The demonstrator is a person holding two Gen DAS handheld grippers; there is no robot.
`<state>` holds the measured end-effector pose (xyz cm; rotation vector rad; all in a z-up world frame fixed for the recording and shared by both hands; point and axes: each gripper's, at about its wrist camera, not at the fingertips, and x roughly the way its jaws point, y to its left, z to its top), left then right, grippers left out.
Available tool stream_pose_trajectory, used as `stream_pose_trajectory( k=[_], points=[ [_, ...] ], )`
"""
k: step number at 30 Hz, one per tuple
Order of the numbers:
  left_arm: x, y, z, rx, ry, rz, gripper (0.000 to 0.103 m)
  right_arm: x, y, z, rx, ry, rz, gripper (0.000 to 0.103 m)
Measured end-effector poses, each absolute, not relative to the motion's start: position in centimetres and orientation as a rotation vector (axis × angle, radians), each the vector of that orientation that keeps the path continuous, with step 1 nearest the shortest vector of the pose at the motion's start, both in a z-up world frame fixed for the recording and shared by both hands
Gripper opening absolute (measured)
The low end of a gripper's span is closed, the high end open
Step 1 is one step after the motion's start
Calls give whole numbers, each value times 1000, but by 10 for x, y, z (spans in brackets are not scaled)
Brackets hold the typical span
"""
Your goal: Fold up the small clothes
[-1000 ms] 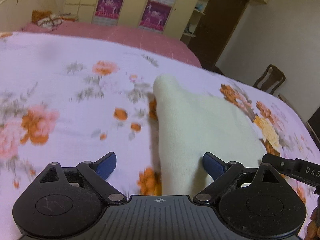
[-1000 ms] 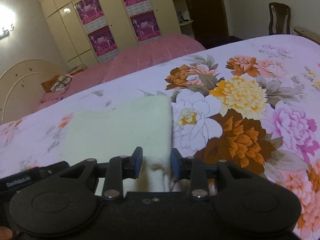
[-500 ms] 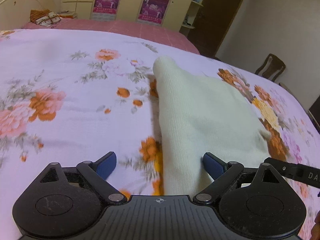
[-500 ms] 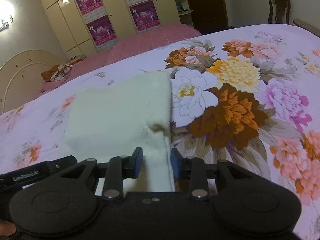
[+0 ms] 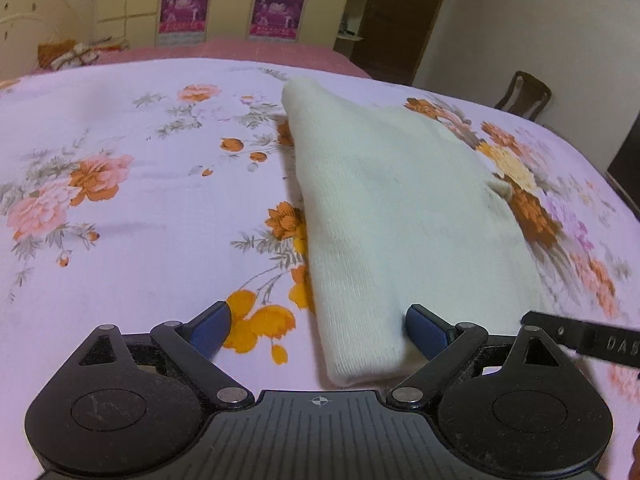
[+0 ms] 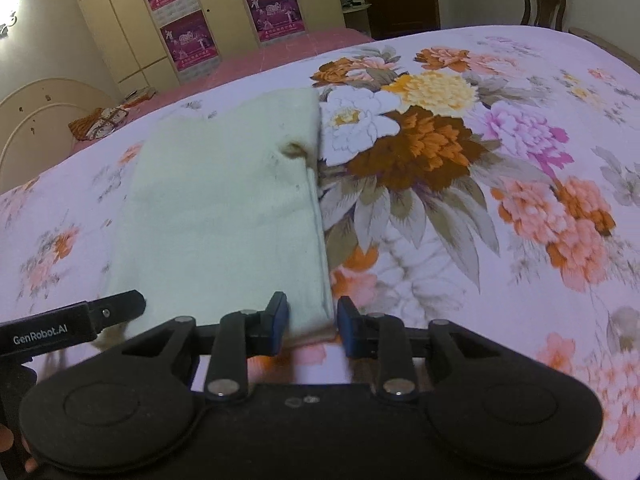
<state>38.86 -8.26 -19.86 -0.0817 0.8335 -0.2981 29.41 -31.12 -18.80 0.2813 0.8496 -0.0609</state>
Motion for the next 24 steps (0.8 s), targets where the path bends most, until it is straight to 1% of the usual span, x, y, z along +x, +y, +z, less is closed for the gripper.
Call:
stream_pose_trajectory(
  k=[3, 4, 5, 6, 10, 12, 14, 16, 19, 20, 21, 24],
  points=[
    [389, -82, -198, -82, 833, -298, 93, 291, -312, -189, 301, 842, -63, 24],
    [389, -82, -197, -85, 838, -297, 93, 291, -312, -189, 301, 836, -62, 21],
    [389, -82, -197, -89, 842, -297, 93, 290, -312, -187, 297, 826, -61, 15],
    [388, -81, -197, -91, 843, -298, 93, 287, -311, -184, 285, 809, -59, 13],
    [390, -86, -196, -69, 854, -289, 93, 286, -320, -193, 266, 830, -34, 12],
    [397, -86, -192, -97, 883, -278, 93, 290, -324, -188, 283, 851, -15, 14],
    [403, -83, -187, -157, 902, -277, 93, 293, -333, -179, 335, 840, 10, 27],
    [410, -83, -183, -193, 908, -267, 93, 299, -341, -170, 395, 821, 38, 31],
    [421, -88, -178, -202, 895, -260, 93, 319, -350, -164, 438, 812, 60, 33],
    [425, -91, -178, -202, 894, -262, 93, 325, -351, -165, 444, 811, 61, 41],
    [428, -93, -178, -198, 895, -261, 93, 330, -352, -166, 450, 813, 64, 45],
    [439, -97, -178, -200, 888, -245, 93, 343, -354, -170, 447, 822, 74, 46]
  ],
)
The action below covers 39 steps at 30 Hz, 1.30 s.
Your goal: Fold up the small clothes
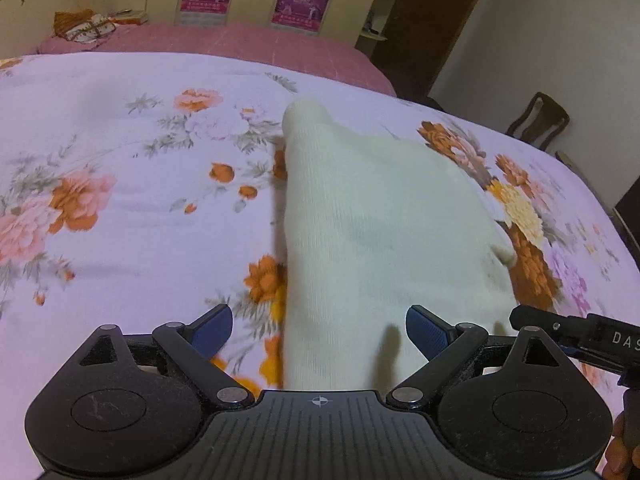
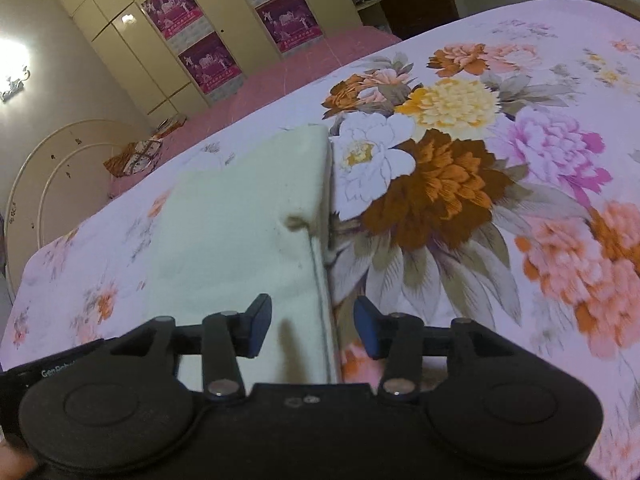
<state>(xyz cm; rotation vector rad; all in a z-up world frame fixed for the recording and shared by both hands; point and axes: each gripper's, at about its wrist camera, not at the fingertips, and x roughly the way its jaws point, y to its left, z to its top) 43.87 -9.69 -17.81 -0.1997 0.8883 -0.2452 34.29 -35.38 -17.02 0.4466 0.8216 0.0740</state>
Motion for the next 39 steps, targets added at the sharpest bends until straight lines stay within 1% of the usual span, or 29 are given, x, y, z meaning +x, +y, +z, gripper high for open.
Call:
stream_pose_trajectory(
  k=[3, 5, 6, 9, 13, 14, 16, 17, 18, 19, 21, 23, 24, 25, 28, 29, 30, 31, 33, 37, 39],
  points=[
    [451, -100, -181, -206, 888, -236, 93, 355, -356, -172, 450, 821, 81, 47],
    [459, -101, -184, -209, 888, -232, 93, 364, -358, -172, 459, 815, 83, 72],
    [463, -101, -186, -215, 890, -232, 93, 368, -359, -172, 457, 809, 89, 73],
    [470, -101, -192, -232, 882, -241, 93, 385, -358, -174, 444, 811, 109, 73],
    [476, -105, -195, -225, 869, -272, 93, 407, -364, -188, 511, 834, 126, 73],
    [478, -105, -195, -229, 868, -280, 93, 411, -365, -191, 525, 841, 130, 71],
    [481, -106, -195, -248, 870, -297, 93, 416, -365, -198, 544, 840, 156, 70],
    [482, -106, -195, -260, 871, -303, 92, 417, -364, -199, 542, 834, 165, 66],
    [482, -105, -194, -274, 873, -313, 80, 418, -363, -200, 538, 836, 179, 61],
    [482, -105, -194, -302, 885, -341, 61, 419, -364, -201, 564, 846, 214, 43],
    [483, -106, -193, -336, 899, -351, 61, 417, -364, -200, 580, 844, 224, 37],
    [485, -106, -196, -349, 903, -357, 61, 417, -362, -199, 554, 840, 230, 35],
    [487, -106, -198, -357, 902, -359, 61, 419, -364, -200, 561, 839, 228, 36],
    [488, -106, -199, -361, 901, -362, 61, 421, -366, -203, 582, 840, 224, 41],
    [493, -108, -199, -369, 903, -366, 61, 429, -367, -208, 626, 831, 231, 41],
    [493, -107, -198, -377, 903, -364, 60, 429, -365, -206, 613, 828, 225, 39],
    [491, -107, -197, -382, 896, -363, 53, 428, -363, -204, 611, 828, 222, 36],
    [488, -106, -195, -381, 883, -363, 48, 427, -360, -201, 605, 823, 219, 31],
    [484, -107, -191, -364, 857, -368, 43, 421, -354, -192, 563, 794, 217, 29],
    [480, -103, -180, -367, 835, -380, 39, 416, -349, -181, 545, 770, 221, 28],
    [478, -99, -172, -358, 818, -389, 39, 416, -346, -174, 540, 757, 228, 28]
  ],
)
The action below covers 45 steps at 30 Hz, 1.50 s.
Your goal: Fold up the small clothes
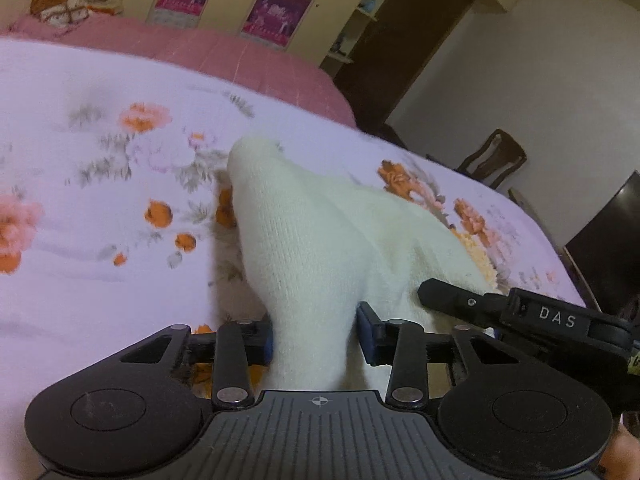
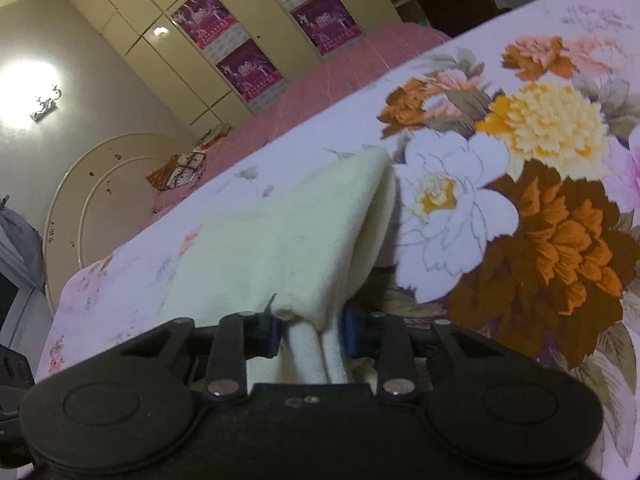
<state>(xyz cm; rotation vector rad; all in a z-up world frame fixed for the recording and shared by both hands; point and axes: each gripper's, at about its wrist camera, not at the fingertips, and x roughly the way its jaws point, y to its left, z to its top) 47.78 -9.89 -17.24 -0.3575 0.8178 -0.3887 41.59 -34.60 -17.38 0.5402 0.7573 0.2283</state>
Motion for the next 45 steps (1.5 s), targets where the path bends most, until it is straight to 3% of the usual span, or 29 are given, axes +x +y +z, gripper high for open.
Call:
stream_pose_trajectory(
  k=[9, 21, 28, 32, 34, 35, 38, 45],
  points=[
    [458, -36, -138, -366, 746, -350, 39, 409, -296, -140, 507, 713, 289, 28],
    [440, 129, -121, -374, 654, -250, 39, 414, -143, -127, 485, 687, 398, 28],
    [459, 213, -143, -365, 638, -174, 39, 438, -55, -139, 468, 673, 455, 28],
    [473, 243, -188, -352, 751, -125, 40, 449, -26, -167, 452, 742, 428, 29],
    [469, 254, -202, -350, 765, -119, 63, 453, -20, -186, 433, 814, 377, 33],
    [466, 256, -203, -346, 756, -112, 66, 453, -21, -192, 434, 832, 353, 38],
    [462, 267, -198, -353, 750, -113, 66, 447, -35, -190, 440, 817, 302, 50],
    [491, 259, -173, -353, 691, -74, 66, 449, -32, -146, 291, 711, 258, 43]
  ],
)
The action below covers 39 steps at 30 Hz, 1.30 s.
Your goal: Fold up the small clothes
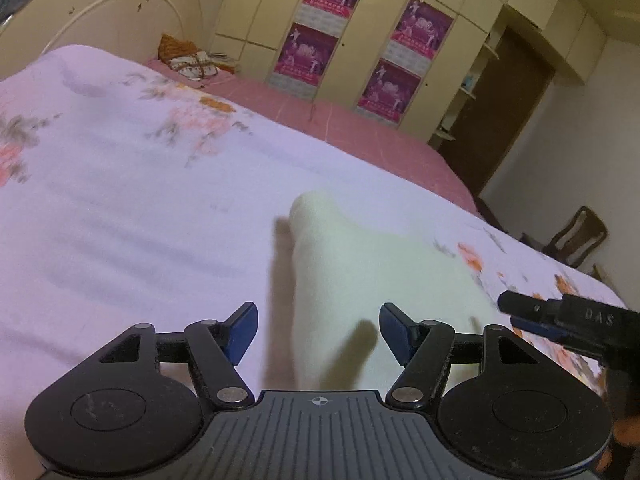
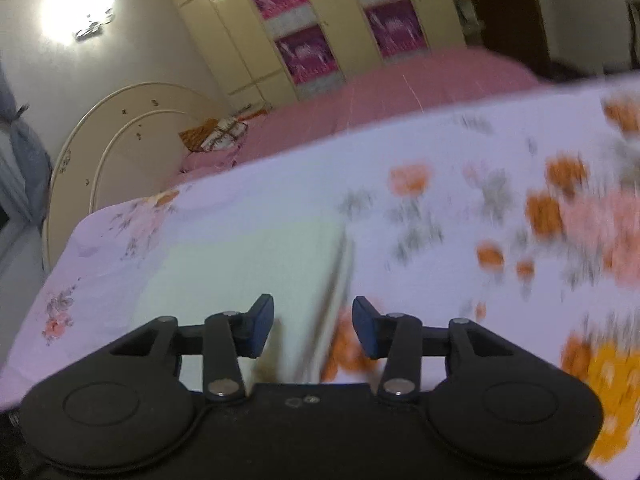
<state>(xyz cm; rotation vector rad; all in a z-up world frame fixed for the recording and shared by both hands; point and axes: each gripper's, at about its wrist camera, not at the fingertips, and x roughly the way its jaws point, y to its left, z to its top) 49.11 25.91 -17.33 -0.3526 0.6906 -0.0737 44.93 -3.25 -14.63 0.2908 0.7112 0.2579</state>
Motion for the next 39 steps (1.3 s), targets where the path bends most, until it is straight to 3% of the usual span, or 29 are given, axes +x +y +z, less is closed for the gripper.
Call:
stream_pose_trajectory(
  k=[4, 5, 7, 10, 19, 27, 34, 39],
  points=[
    [527, 243, -185, -336, 741, -23, 67, 469, -9, -151, 238, 719, 254, 42],
    [535, 243, -189, -345, 756, -10, 70, 474, -4, -155, 218, 732, 249, 42],
    [547, 243, -196, -360, 785, 21, 85, 485, 4, -166, 180, 762, 220, 40],
    [544, 239, -195, -339, 785, 19, 86, 497, 8, -180, 123, 807, 199, 40],
    [475, 230, -178, -242, 760, -56, 86, 432, 13, -134, 131, 694, 249, 41],
    [457, 223, -196, -201, 828, -77, 86, 414, 16, -180, 63, 830, 147, 38],
    [416, 224, -191, -202, 843, -109, 86, 381, 9, -158, 144, 791, 143, 38],
    [402, 216, -196, -121, 818, -127, 86, 360, 10, -181, 123, 860, 120, 36]
  ],
)
